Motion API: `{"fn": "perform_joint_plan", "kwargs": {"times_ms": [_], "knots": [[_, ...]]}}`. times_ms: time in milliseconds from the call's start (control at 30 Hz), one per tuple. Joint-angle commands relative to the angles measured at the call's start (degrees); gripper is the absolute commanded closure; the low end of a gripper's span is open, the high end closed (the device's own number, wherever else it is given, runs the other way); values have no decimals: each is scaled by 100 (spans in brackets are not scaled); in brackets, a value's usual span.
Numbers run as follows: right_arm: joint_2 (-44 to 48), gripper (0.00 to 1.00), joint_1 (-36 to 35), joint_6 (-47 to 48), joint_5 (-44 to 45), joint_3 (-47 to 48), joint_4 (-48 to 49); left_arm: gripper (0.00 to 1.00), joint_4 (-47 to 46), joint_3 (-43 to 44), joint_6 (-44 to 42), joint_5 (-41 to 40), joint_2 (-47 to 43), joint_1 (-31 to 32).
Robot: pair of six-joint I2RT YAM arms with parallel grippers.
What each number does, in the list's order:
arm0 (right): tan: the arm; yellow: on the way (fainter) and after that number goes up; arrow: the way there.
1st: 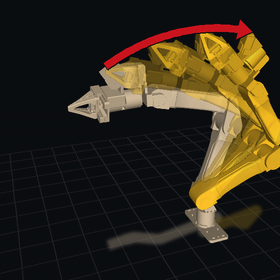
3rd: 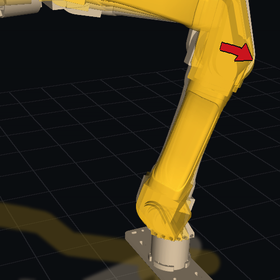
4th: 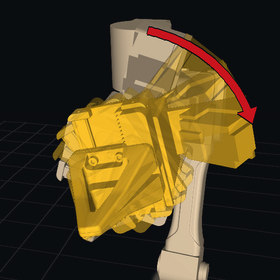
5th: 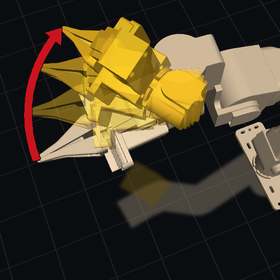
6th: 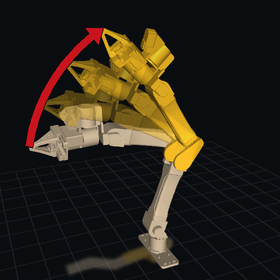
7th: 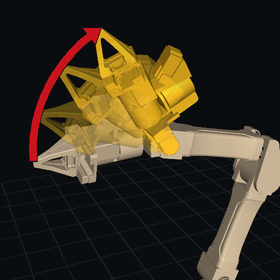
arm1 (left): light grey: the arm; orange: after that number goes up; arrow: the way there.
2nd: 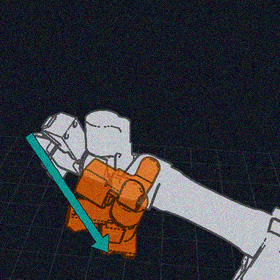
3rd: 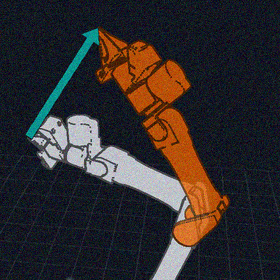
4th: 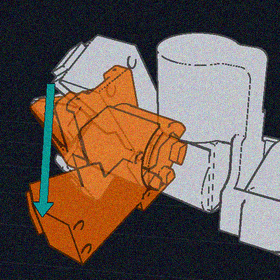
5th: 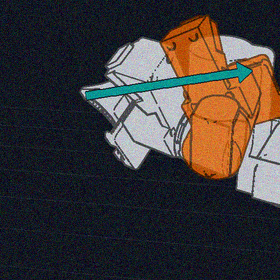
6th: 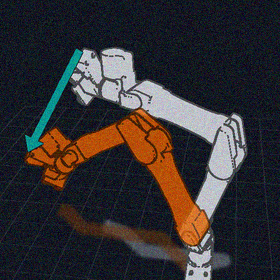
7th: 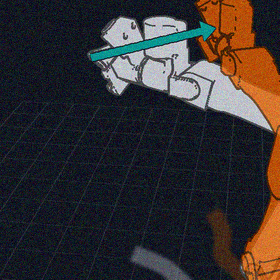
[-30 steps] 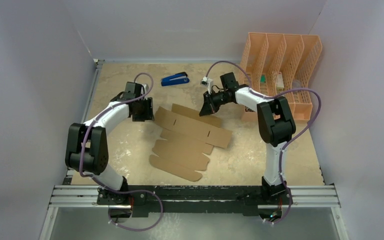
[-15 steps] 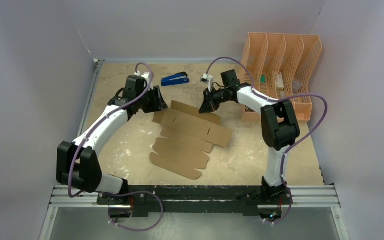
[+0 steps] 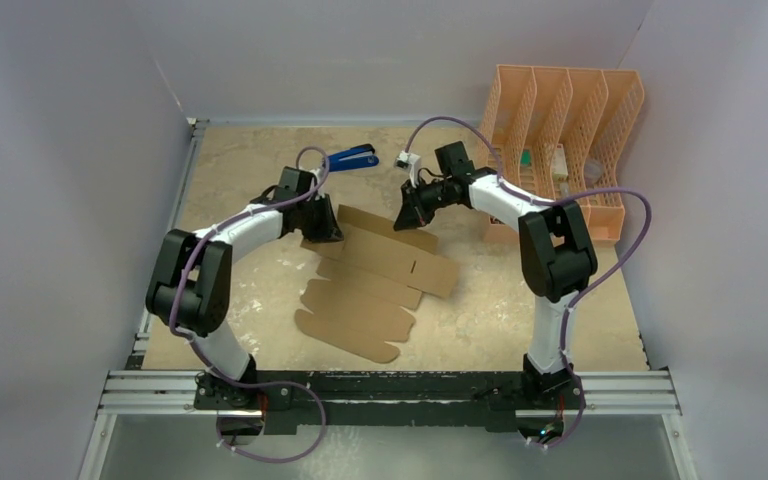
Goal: Fold the paper box
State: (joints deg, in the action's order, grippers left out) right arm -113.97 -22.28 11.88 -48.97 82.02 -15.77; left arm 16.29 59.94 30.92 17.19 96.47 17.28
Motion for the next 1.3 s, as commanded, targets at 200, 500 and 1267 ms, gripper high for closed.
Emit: {"fn": "perform_joint_plan", "kwargs": {"times_ms": [200,500,1267], "knots": [[235,94,-48,190,44,5,-152,88,-546,-5,8,-119,441,-423],[251,94,-83,395,183,80,-247,77,-610,93,-105,359,252,-818],[196,94,-297,861,357,407,-772,42,-645,1165,-1877,2125,449,-695]]}}
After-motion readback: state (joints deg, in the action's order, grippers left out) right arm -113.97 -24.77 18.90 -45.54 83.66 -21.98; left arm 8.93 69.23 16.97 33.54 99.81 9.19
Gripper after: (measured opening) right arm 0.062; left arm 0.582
